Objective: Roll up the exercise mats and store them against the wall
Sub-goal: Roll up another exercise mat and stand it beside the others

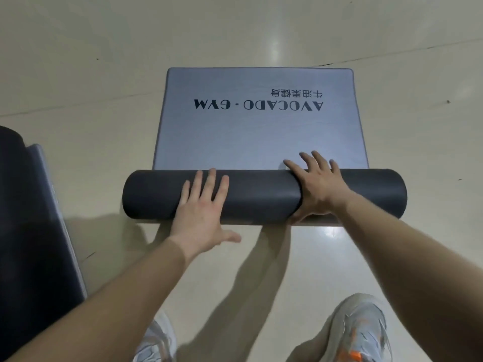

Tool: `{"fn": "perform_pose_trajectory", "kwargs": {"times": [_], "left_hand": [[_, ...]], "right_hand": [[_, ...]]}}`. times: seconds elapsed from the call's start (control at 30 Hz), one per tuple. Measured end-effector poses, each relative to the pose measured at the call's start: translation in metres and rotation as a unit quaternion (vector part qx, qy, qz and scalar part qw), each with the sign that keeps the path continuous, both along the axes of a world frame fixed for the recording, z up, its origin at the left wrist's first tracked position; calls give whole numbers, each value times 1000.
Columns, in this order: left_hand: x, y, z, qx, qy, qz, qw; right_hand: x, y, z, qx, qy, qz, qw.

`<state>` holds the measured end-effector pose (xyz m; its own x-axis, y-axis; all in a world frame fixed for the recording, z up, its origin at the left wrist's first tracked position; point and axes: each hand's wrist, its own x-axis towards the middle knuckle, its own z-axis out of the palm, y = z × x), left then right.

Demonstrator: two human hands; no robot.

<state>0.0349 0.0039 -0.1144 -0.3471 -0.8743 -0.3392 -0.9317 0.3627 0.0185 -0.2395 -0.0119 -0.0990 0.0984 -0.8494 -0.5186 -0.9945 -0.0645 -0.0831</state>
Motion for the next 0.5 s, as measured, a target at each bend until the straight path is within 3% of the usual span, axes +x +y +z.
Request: {"fn": "perform_pose_trajectory", "kwargs": {"times": [0.07, 0.17, 0.27, 0.5], "left_hand": [[-2, -10, -16, -6, -40, -18, 999], [-9, -51, -17, -39, -13, -23, 999], [-12, -88, -7, -8, -3, -44, 999], [-1, -60, 19, 175, -3, -23, 984]], "right_hand": [[-6, -4, -5, -20, -13, 9, 1000], [-12, 24, -16, -102, 20, 22, 994], [-15, 12, -23, -153, 56, 50, 985], [-2, 37, 8, -38, 34, 63, 997]]}}
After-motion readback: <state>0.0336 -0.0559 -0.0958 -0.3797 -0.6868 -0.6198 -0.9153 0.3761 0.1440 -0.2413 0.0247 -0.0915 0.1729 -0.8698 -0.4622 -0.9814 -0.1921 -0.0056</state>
